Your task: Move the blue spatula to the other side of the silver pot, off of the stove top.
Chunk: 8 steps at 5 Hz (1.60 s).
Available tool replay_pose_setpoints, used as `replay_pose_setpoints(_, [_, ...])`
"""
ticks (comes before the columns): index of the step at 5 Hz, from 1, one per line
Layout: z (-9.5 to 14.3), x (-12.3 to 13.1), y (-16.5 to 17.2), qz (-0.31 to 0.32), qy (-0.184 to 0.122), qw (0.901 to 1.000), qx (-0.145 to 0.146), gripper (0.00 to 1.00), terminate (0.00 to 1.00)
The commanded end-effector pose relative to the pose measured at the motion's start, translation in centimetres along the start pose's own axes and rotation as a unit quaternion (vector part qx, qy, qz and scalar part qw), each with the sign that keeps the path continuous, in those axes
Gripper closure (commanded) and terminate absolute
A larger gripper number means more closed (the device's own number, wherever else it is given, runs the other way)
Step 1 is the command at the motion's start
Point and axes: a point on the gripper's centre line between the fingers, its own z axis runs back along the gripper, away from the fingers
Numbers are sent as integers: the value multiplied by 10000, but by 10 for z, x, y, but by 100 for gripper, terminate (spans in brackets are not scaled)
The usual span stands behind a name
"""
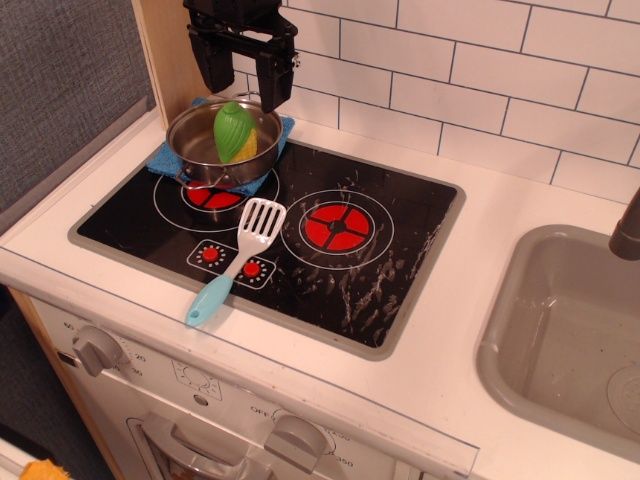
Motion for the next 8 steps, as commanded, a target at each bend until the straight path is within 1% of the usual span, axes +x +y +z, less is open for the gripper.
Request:
replay_pose_setpoints(1, [0, 0, 0, 0, 0, 10000, 0, 0, 0])
replay_pose_setpoints(2, [26, -24, -14, -14, -192, 9994, 296, 0, 0])
replay_pose_setpoints(3, [38, -51, -27, 42, -280, 9983, 512, 0, 0])
replay_pose_setpoints(4, [27, -72, -38, 15, -175, 9988, 453, 0, 0])
replay_pose_setpoints(5, [-15, -89, -47, -56, 202, 9997, 92, 0, 0])
replay_pose_setpoints(6, [-40, -102, -58, -320, 554, 9979, -92, 0, 0])
replay_pose_setpoints(7, [-46, -112, -69, -366, 593, 9975, -152, 0, 0])
replay_pose_setpoints(8, [-44, -121, -75, -270, 632, 9974, -236, 0, 0])
